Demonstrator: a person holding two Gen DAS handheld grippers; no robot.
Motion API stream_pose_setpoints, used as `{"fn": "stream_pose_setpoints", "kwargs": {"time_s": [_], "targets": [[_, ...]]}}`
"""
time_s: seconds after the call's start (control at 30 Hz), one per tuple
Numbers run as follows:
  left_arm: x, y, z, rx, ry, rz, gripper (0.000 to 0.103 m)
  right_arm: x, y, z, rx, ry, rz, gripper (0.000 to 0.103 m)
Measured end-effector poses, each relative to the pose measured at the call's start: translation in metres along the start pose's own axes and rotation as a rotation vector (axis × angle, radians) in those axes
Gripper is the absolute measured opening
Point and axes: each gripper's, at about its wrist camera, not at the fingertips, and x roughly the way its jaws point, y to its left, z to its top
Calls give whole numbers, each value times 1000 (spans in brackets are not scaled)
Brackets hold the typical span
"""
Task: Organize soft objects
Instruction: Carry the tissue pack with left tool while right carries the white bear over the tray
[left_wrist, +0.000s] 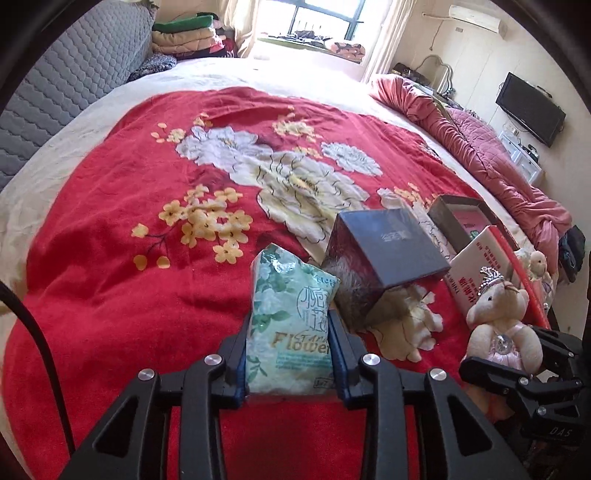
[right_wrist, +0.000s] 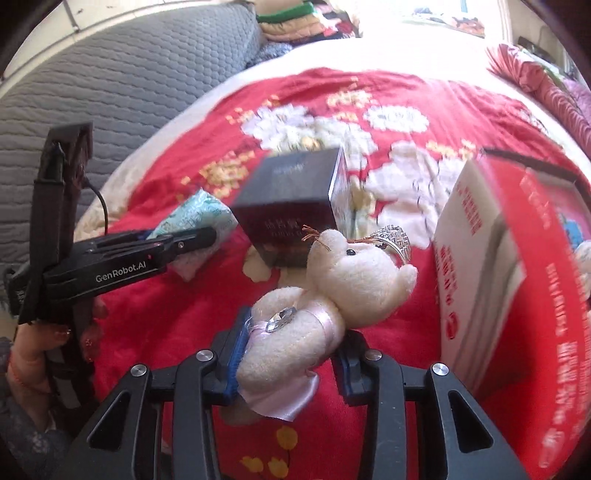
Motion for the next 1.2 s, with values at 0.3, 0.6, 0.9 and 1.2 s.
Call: {"fn": "stream_pose_setpoints", "kwargs": {"time_s": [0.3,0.6,0.9,1.2], "targets": [[-71,-63,19,72,-118,-53,35,-78,-23,16,4,-141,-19,40],[-73,-179,34,230,-115,-158,36,-149,-95,11,92,-250,-136,40],[-33,-276,44,301,-54,-229,35,-196,-165,-6,185,-300,-218,40],[21,-326,44,367,33,-214,36,-192,-217,-21,233,-276,-245,40]]}}
